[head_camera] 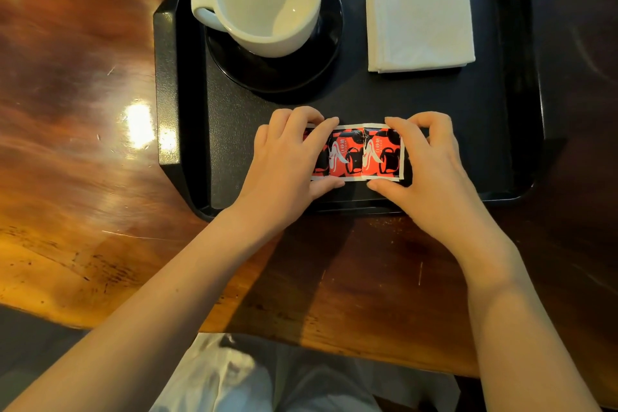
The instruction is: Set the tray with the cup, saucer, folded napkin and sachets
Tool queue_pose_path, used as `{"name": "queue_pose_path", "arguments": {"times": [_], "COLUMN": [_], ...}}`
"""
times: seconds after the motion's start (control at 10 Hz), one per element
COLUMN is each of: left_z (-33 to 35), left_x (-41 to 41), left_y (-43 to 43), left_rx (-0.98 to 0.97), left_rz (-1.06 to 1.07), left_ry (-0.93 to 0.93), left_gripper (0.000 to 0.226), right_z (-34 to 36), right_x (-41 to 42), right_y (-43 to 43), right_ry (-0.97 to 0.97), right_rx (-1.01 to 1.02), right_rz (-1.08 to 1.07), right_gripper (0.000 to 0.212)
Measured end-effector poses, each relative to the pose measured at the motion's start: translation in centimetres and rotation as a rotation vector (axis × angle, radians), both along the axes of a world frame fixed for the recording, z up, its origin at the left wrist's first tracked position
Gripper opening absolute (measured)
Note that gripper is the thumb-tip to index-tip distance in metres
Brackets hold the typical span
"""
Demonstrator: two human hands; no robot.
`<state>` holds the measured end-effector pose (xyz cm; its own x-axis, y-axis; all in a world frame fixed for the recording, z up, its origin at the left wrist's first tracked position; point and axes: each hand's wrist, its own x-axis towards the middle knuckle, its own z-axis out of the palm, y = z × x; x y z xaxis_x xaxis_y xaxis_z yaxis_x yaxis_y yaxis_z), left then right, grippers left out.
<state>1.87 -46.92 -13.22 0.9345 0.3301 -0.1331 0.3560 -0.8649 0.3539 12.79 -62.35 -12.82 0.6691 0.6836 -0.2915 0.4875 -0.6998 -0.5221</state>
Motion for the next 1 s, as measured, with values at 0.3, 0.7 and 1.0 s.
{"name": "queue_pose_path", "arguments": {"times": [0.3,0.7,1.0], "left_z": [-0.3,-0.2,1.5], "left_x": [-0.5,-0.7,-0.8], "left_y": [0.9,1.2,2.3], "left_rx": [-0.025,-0.025,-0.094], "left_rz": [-0.027,-0.03,0.001], "left_ry": [-0.02,-0.018,0.061], "left_gripper": [0.085,0.079,0.08], "right_z": [0.1,0.3,2.5], "right_x": [0.1,0.0,0.8], "right_y": [0.1,0.1,-0.2], "right_ry": [0.008,0.032,0.2], "right_rx": [0.016,0.003,-0.016], "right_rz": [0.005,-0.012,-0.085], "right_gripper": [0.076,0.075,0.078]}}
